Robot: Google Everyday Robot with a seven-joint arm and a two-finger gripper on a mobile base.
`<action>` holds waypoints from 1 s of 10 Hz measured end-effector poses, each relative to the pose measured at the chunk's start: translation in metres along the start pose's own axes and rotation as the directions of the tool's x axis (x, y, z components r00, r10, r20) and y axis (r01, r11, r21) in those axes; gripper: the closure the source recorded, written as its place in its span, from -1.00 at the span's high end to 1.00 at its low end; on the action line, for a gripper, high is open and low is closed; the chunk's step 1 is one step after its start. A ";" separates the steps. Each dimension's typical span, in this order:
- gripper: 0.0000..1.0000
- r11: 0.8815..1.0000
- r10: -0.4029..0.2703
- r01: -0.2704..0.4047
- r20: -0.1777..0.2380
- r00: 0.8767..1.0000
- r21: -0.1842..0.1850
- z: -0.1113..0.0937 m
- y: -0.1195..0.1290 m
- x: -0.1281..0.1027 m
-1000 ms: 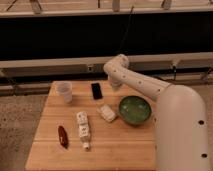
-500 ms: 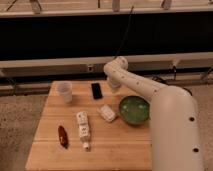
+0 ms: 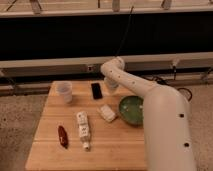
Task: Push the eraser across the table
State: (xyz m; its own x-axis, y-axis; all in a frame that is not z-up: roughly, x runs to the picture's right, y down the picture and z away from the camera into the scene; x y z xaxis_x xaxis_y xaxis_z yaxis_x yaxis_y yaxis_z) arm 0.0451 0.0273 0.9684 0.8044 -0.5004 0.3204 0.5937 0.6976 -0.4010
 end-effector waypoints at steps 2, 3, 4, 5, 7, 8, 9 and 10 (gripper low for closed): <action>-0.97 1.000 -0.026 0.026 0.010 1.000 -0.001 0.003 -0.006 -0.007; -0.97 0.999 -0.045 0.045 0.011 0.999 -0.009 0.005 -0.007 -0.007; -0.97 0.998 -0.068 0.068 0.019 0.998 -0.009 0.008 -0.013 -0.016; -0.97 0.996 -0.092 0.093 0.023 0.995 -0.007 0.010 -0.020 -0.024; -0.97 0.991 -0.131 0.131 0.027 0.991 -0.006 0.013 -0.027 -0.030; -0.97 0.989 -0.148 0.149 0.031 0.988 -0.010 0.014 -0.029 -0.033; -0.97 0.985 -0.174 0.175 0.037 0.984 -0.007 0.016 -0.035 -0.041; -0.97 0.979 -0.202 0.202 0.041 0.979 -0.004 0.017 -0.041 -0.050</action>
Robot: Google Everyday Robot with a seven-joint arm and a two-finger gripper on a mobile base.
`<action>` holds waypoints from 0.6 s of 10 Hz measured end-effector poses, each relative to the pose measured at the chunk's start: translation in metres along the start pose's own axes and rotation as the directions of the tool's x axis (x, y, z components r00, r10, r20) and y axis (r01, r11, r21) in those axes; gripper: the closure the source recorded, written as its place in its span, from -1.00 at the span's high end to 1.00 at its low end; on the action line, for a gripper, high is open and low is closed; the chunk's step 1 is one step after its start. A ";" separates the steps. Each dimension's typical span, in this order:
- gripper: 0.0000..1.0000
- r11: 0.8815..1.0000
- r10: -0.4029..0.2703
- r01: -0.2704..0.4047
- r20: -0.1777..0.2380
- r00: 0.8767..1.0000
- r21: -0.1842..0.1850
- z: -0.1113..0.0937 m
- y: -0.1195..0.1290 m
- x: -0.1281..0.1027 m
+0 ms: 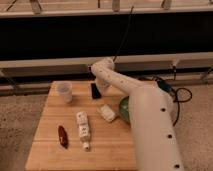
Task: Push the eraser across the table
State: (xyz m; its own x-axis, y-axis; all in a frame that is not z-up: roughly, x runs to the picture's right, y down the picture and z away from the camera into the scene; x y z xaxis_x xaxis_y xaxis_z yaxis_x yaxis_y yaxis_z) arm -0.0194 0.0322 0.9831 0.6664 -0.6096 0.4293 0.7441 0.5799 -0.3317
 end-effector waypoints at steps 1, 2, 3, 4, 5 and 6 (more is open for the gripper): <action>-0.97 1.000 -0.019 0.019 0.003 1.000 0.002 0.000 -0.004 -0.004; -0.97 0.999 -0.038 0.038 0.004 0.999 0.003 0.000 -0.004 -0.004; -0.97 0.998 -0.060 0.060 0.005 0.998 0.000 0.000 -0.004 -0.004; -0.97 0.997 -0.072 0.072 0.010 0.997 -0.002 0.000 -0.007 -0.009; -0.97 0.996 -0.088 0.088 0.015 0.996 0.002 0.000 -0.014 -0.016; -0.97 0.995 -0.103 0.103 0.022 0.994 0.005 0.000 -0.021 -0.025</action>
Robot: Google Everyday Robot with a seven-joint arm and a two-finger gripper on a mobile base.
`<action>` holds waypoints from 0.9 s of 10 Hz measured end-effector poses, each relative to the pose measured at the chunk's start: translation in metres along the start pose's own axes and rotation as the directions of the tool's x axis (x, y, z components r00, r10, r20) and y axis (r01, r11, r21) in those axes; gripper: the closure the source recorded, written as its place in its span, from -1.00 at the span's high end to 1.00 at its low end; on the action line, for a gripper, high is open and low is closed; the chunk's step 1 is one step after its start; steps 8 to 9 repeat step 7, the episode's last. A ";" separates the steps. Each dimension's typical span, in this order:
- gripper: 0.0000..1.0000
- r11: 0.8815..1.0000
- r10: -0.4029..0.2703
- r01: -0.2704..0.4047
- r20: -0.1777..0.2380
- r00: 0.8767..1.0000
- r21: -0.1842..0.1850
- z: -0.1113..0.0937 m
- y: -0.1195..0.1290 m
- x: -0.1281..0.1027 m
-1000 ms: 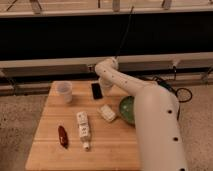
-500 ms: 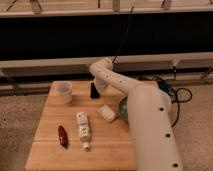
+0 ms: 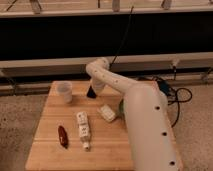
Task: Push the eraser across the table
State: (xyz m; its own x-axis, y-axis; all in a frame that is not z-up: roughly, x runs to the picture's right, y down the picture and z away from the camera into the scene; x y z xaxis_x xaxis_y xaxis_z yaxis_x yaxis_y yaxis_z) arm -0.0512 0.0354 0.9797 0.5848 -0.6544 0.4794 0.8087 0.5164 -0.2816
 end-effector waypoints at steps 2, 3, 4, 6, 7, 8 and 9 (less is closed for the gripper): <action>-0.97 1.000 -0.028 0.028 0.000 1.000 0.001 0.000 -0.001 0.000; -0.97 0.999 -0.040 0.040 0.004 0.999 0.002 -0.002 0.000 -0.002; -0.97 0.999 -0.052 0.052 0.007 0.999 0.003 -0.002 -0.002 -0.007; -0.97 0.998 -0.068 0.068 0.012 0.998 0.007 -0.003 -0.008 -0.014; -0.97 0.997 -0.082 0.082 0.014 0.997 0.010 -0.003 -0.009 -0.016; -0.97 0.997 -0.082 0.082 0.014 0.997 0.010 -0.003 -0.009 -0.016; -0.97 0.997 -0.082 0.082 0.014 0.997 0.010 -0.003 -0.009 -0.016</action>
